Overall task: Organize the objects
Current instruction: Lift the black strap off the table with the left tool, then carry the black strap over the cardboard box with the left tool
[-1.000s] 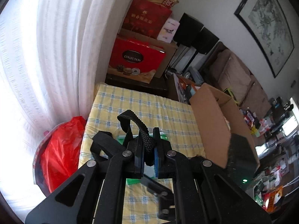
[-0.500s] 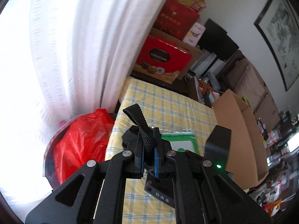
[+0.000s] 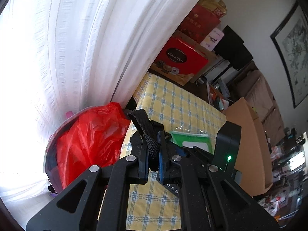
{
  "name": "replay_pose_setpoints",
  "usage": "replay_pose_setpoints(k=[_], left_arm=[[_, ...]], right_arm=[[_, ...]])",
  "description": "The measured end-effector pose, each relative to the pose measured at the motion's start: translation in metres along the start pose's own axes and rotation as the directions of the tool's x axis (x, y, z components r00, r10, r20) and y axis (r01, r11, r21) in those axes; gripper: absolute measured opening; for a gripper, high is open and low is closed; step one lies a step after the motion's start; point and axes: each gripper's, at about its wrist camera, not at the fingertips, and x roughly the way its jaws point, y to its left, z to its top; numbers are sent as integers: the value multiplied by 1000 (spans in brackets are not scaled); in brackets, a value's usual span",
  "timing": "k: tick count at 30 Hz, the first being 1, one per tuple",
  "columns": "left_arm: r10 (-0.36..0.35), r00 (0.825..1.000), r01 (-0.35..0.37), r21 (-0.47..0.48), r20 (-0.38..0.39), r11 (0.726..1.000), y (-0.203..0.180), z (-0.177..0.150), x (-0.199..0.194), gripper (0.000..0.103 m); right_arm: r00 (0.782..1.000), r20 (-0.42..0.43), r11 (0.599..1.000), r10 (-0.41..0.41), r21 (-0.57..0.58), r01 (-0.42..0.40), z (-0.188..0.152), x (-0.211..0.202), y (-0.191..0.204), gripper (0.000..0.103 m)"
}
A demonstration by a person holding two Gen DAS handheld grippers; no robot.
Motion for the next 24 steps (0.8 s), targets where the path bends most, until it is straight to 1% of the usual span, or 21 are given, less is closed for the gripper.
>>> replay_pose_setpoints(k=[1, 2, 3, 5, 8, 9, 10, 14, 19, 24], left_arm=[[-1, 1000, 1, 0, -2, 1000, -1, -1, 0, 7], [-4, 1000, 4, 0, -4, 1000, -1, -1, 0, 7], [-8, 1000, 8, 0, -7, 1000, -2, -2, 0, 7], [-12, 1000, 12, 4, -9, 1000, -5, -3, -2, 7], [-12, 1000, 13, 20, -9, 1000, -13, -4, -5, 7], [-14, 1000, 14, 29, -8, 999, -17, -3, -8, 7], [-16, 1000, 16, 33, -7, 999, -20, -3, -9, 7], [-41, 999, 41, 54, 4, 998, -38, 2, -20, 7], [-88, 996, 86, 122, 9, 989, -81, 9, -33, 7], [-150, 989, 148, 203, -5, 968, -136, 14, -46, 7]], right_arm=[[1000, -7, 1000, -6, 1, 6, 1, 0, -1, 24], [1000, -13, 1000, -13, 0, 13, 1, 0, -1, 17], [1000, -12, 1000, -8, 6, 8, 0, -1, -3, 15], [1000, 6, 999, 17, 41, -17, -3, -6, -9, 14], [999, 39, 998, 27, 58, -29, -2, -17, -14, 14], [998, 56, 998, 22, 57, -25, -1, -24, -14, 13], [997, 73, 998, 19, 58, -23, 0, -31, -15, 9], [991, 133, 997, 17, 72, -27, 8, -68, -22, 9], [979, 204, 995, -5, 100, -16, 17, -122, -38, 8], [962, 270, 992, -37, 130, 2, 20, -188, -60, 8]])
